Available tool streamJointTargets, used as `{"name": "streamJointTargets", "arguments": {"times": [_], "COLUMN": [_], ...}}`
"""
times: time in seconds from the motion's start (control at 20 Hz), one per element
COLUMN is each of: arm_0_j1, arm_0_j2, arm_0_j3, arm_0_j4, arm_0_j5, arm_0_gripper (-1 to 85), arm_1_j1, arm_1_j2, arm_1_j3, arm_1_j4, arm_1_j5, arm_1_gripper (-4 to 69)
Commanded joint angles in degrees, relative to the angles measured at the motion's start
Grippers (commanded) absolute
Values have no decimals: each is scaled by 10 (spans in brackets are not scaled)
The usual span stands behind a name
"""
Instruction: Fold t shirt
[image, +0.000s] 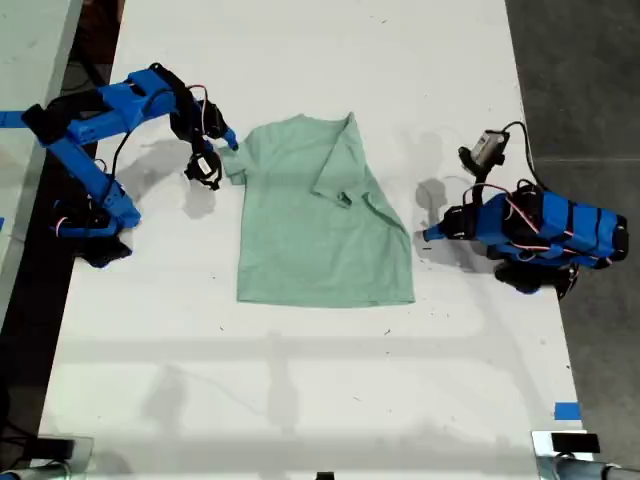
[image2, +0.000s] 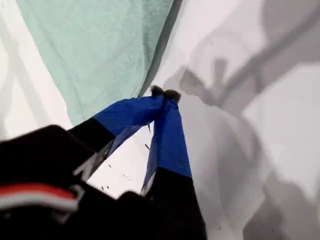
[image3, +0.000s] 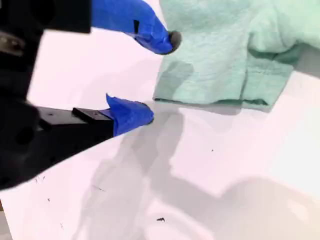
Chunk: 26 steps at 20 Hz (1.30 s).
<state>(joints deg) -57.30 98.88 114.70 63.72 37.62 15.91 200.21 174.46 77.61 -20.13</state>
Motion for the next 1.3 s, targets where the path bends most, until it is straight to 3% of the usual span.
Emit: {"name": "streamJointTargets", "arguments": {"times": [0.0,0.2,0.25,0.3,0.6,0.85,1.05,1.25], "arm_0_j1": [-5,-27,-21,-13,31,54,75,159], "arm_0_j2": [-37,-262,-295,-313,-236,-64,6,-12], "arm_0_j3": [-25,-81,-89,-92,-71,-109,-209,-314], "arm_0_j4": [6,54,55,54,71,165,209,209], "arm_0_j5": [-8,2,4,0,-64,-124,-131,-123], "arm_0_gripper": [166,181,128,2,-3,-3,-3,-3], "arm_1_j1": [-4,-5,-5,-6,-6,-6,-6,-5], "arm_1_j2": [4,4,4,4,4,4,4,4], "arm_1_j3": [31,31,31,31,31,31,31,31], "arm_1_j4": [0,0,0,0,0,0,0,0], "arm_1_j5": [-3,-4,-3,-3,-3,-3,-3,-4], "arm_1_gripper": [-19,-19,-19,-19,-19,-19,-19,-19]}}
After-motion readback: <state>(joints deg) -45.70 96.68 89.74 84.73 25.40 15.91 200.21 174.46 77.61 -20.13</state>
